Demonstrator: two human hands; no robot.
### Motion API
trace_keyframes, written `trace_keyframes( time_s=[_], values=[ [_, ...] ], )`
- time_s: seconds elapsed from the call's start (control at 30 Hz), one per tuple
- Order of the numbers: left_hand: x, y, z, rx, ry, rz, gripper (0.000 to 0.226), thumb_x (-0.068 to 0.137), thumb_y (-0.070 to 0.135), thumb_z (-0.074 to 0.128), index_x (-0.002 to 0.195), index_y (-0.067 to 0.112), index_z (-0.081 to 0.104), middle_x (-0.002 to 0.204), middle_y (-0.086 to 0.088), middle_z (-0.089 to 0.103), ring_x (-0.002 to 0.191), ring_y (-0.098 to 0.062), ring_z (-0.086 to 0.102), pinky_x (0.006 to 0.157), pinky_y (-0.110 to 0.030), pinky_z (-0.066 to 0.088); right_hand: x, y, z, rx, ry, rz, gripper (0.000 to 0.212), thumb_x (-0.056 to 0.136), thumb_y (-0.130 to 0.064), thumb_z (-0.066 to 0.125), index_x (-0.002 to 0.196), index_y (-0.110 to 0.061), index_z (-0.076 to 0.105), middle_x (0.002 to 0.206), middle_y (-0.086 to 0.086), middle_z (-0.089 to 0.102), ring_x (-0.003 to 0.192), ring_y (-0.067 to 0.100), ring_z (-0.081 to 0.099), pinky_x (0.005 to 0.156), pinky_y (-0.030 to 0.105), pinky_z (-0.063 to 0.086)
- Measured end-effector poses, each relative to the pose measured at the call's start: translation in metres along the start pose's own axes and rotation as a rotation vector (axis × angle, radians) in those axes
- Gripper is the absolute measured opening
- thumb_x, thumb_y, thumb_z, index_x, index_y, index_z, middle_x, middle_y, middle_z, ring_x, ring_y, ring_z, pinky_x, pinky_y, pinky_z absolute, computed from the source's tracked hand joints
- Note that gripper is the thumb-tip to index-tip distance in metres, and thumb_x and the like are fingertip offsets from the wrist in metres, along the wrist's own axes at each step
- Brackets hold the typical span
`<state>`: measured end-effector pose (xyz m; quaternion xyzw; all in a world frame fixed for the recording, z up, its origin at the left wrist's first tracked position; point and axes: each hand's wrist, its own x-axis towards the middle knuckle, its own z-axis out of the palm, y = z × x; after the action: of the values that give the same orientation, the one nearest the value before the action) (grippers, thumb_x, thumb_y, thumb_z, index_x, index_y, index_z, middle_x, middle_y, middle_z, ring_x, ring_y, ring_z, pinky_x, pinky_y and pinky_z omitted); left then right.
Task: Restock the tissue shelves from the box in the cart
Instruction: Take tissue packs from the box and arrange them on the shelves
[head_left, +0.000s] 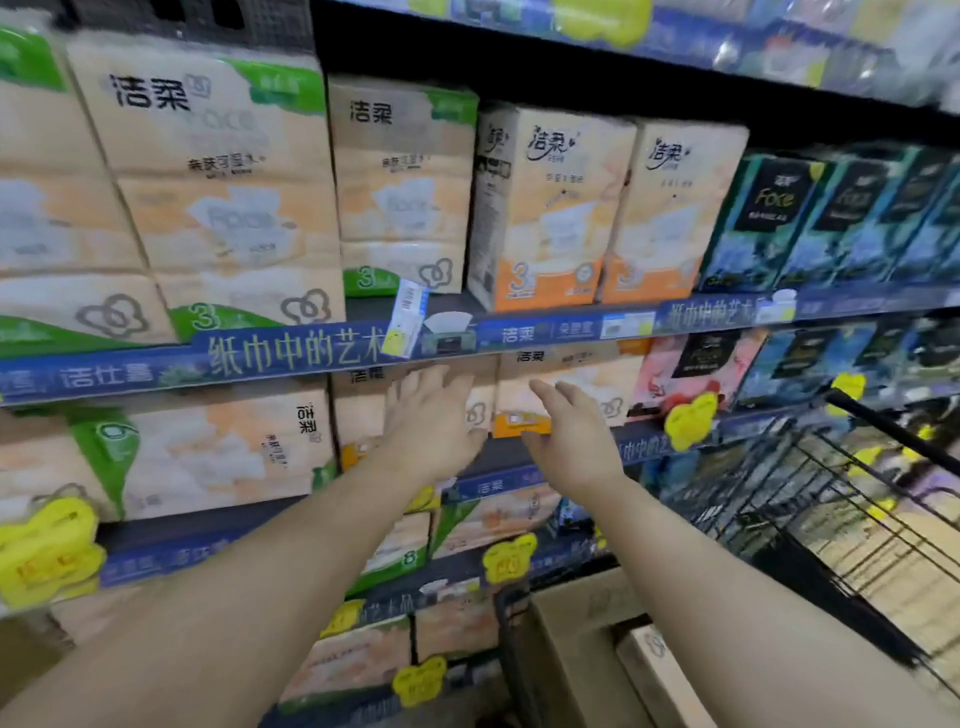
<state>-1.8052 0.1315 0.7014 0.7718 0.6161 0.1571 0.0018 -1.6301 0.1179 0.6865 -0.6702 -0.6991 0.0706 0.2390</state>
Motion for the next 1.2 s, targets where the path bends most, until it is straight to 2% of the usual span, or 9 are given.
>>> trace_keyframes(
  time_s=[0.13, 0.27, 0.43, 0.6, 0.87, 0.97, 1.07, 1.13, 1.2],
  values=[
    [0.002, 0.095, 0.038, -0.009, -0.110, 0.044, 0.068, 0.085, 0.054, 0.056, 0.144, 0.030, 0.032, 0.154, -0.006, 0.024, 0.140, -0.030, 0.022, 0.115, -0.045, 0.021, -0.029, 0.103, -0.032, -0.134, -0.028, 0.046, 0.062, 0.095, -0.031, 0.057, 0.149, -0.028, 0.027, 0.154, 0.007, 0.027, 0.140, 0.028, 0.025, 0.104, 0.044, 0.042],
    [-0.003, 0.190, 0.085, 0.000, -0.252, 0.066, 0.068, 0.089, 0.056, 0.051, 0.147, 0.028, 0.028, 0.155, -0.008, 0.020, 0.141, -0.032, 0.020, 0.115, -0.048, 0.022, -0.059, 0.205, -0.067, -0.194, -0.100, 0.152, 0.064, 0.094, -0.031, 0.057, 0.150, -0.028, 0.026, 0.155, 0.005, 0.024, 0.142, 0.027, 0.021, 0.106, 0.043, 0.039],
    [-0.013, 0.258, 0.131, -0.040, -0.350, 0.034, 0.070, 0.090, 0.053, 0.052, 0.149, 0.030, 0.024, 0.158, -0.005, 0.015, 0.144, -0.030, 0.015, 0.116, -0.048, 0.019, -0.076, 0.290, -0.074, -0.222, -0.185, 0.195, 0.061, 0.095, -0.031, 0.055, 0.149, -0.030, 0.027, 0.152, 0.007, 0.029, 0.138, 0.030, 0.028, 0.104, 0.042, 0.039],
    [-0.018, 0.275, 0.178, -0.028, -0.433, -0.002, 0.070, 0.089, 0.053, 0.054, 0.148, 0.028, 0.025, 0.156, -0.009, 0.019, 0.143, -0.031, 0.018, 0.115, -0.047, 0.019, -0.084, 0.336, -0.051, -0.227, -0.309, 0.228, 0.067, 0.092, -0.017, 0.053, 0.150, -0.031, 0.022, 0.152, 0.006, 0.029, 0.136, 0.030, 0.030, 0.099, 0.042, 0.042],
    [-0.012, 0.290, 0.261, -0.109, -0.607, -0.048, 0.073, 0.085, 0.053, 0.059, 0.146, 0.026, 0.030, 0.152, -0.007, 0.025, 0.138, -0.032, 0.026, 0.110, -0.043, 0.028, -0.103, 0.394, -0.020, -0.223, -0.394, 0.399, 0.056, 0.089, -0.046, 0.049, 0.141, -0.041, 0.028, 0.139, 0.004, 0.043, 0.123, 0.031, 0.041, 0.089, 0.045, 0.048],
    [-0.022, 0.294, 0.292, -0.131, -0.698, -0.107, 0.069, 0.086, 0.052, 0.057, 0.145, 0.026, 0.032, 0.150, -0.006, 0.029, 0.136, -0.031, 0.028, 0.109, -0.039, 0.028, -0.102, 0.421, -0.005, -0.217, -0.459, 0.464, 0.054, 0.087, -0.046, 0.050, 0.138, -0.035, 0.034, 0.136, 0.005, 0.047, 0.117, 0.031, 0.048, 0.089, 0.044, 0.048],
    [-0.029, 0.293, 0.327, -0.140, -0.761, -0.211, 0.067, 0.084, 0.051, 0.057, 0.143, 0.028, 0.034, 0.150, -0.008, 0.030, 0.138, -0.032, 0.028, 0.111, -0.039, 0.029, -0.099, 0.447, 0.018, -0.173, -0.592, 0.478, 0.061, 0.091, -0.032, 0.053, 0.146, -0.029, 0.028, 0.139, 0.009, 0.044, 0.119, 0.032, 0.049, 0.094, 0.043, 0.047],
    [-0.033, 0.294, 0.353, -0.166, -0.830, -0.300, 0.070, 0.081, 0.053, 0.059, 0.142, 0.028, 0.035, 0.148, -0.009, 0.034, 0.136, -0.032, 0.033, 0.110, -0.040, 0.033, -0.095, 0.470, 0.040, -0.156, -0.682, 0.472, 0.065, 0.091, -0.032, 0.056, 0.148, -0.023, 0.025, 0.139, 0.013, 0.045, 0.122, 0.033, 0.048, 0.097, 0.042, 0.046],
    [-0.039, 0.298, 0.384, -0.199, -0.918, -0.393, 0.080, 0.076, 0.059, 0.062, 0.144, 0.026, 0.035, 0.146, -0.008, 0.038, 0.132, -0.031, 0.038, 0.108, -0.041, 0.036, -0.091, 0.497, 0.067, -0.131, -0.790, 0.504, 0.066, 0.091, -0.036, 0.057, 0.146, -0.017, 0.026, 0.134, 0.015, 0.048, 0.118, 0.035, 0.050, 0.091, 0.038, 0.046]
  ],
)
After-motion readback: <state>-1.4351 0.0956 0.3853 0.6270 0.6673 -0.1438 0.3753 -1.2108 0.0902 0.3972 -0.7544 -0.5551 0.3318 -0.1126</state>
